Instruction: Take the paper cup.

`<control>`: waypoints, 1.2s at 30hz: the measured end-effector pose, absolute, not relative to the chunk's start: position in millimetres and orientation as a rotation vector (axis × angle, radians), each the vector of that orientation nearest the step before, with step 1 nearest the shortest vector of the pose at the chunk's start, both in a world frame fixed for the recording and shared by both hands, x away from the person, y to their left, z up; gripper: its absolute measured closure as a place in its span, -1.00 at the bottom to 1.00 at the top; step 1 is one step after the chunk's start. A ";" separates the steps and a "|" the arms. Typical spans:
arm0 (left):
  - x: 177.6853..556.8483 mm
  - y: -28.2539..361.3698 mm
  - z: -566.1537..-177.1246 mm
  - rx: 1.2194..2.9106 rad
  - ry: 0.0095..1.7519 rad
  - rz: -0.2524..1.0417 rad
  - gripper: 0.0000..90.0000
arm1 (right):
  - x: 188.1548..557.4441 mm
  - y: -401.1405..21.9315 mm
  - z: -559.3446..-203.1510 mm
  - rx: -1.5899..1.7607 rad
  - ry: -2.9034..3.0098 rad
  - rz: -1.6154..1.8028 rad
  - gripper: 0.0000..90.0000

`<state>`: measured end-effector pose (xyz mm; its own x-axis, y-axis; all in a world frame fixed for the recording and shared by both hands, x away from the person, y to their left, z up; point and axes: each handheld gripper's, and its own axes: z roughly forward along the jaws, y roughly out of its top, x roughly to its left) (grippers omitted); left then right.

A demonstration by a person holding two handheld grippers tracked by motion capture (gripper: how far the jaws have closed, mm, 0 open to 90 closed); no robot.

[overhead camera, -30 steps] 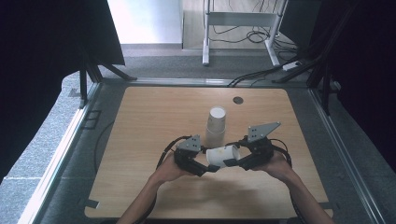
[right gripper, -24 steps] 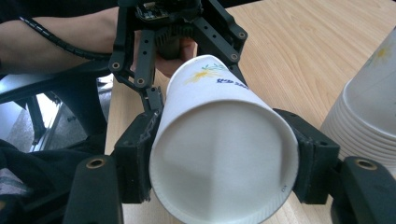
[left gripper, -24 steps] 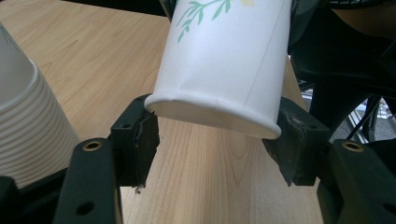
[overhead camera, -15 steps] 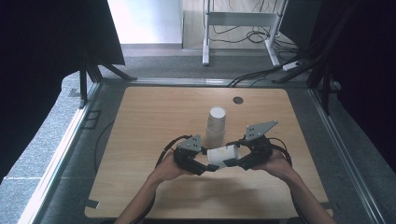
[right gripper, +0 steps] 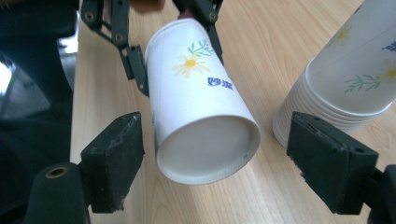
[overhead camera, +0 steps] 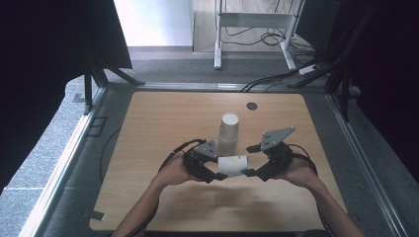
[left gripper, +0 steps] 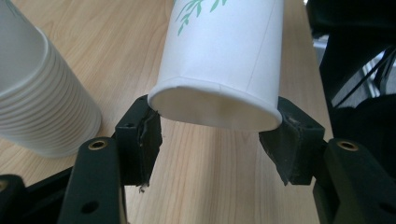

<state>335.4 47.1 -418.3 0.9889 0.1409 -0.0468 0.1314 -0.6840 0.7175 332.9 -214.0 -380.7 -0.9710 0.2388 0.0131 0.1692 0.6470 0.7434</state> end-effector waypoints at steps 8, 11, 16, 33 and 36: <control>337.4 36.1 -408.5 2.467 0.160 0.032 -0.13 | 329.2 -193.3 -385.1 0.228 2.844 1.004 -0.58; 337.1 32.4 -406.9 2.494 0.162 0.030 -0.13 | 328.6 -185.5 -389.7 0.186 2.866 0.925 -0.57; 337.5 27.7 -406.2 2.539 0.156 0.029 -0.13 | 327.9 -175.4 -395.9 0.142 2.887 0.835 -0.51; 335.0 21.2 -410.8 2.547 0.138 0.014 -0.14 | 327.5 -168.5 -403.6 0.117 2.948 0.726 -0.17; 335.9 23.5 -409.6 2.526 0.148 0.010 -0.23 | 327.8 -171.4 -403.4 0.123 2.945 0.770 -0.17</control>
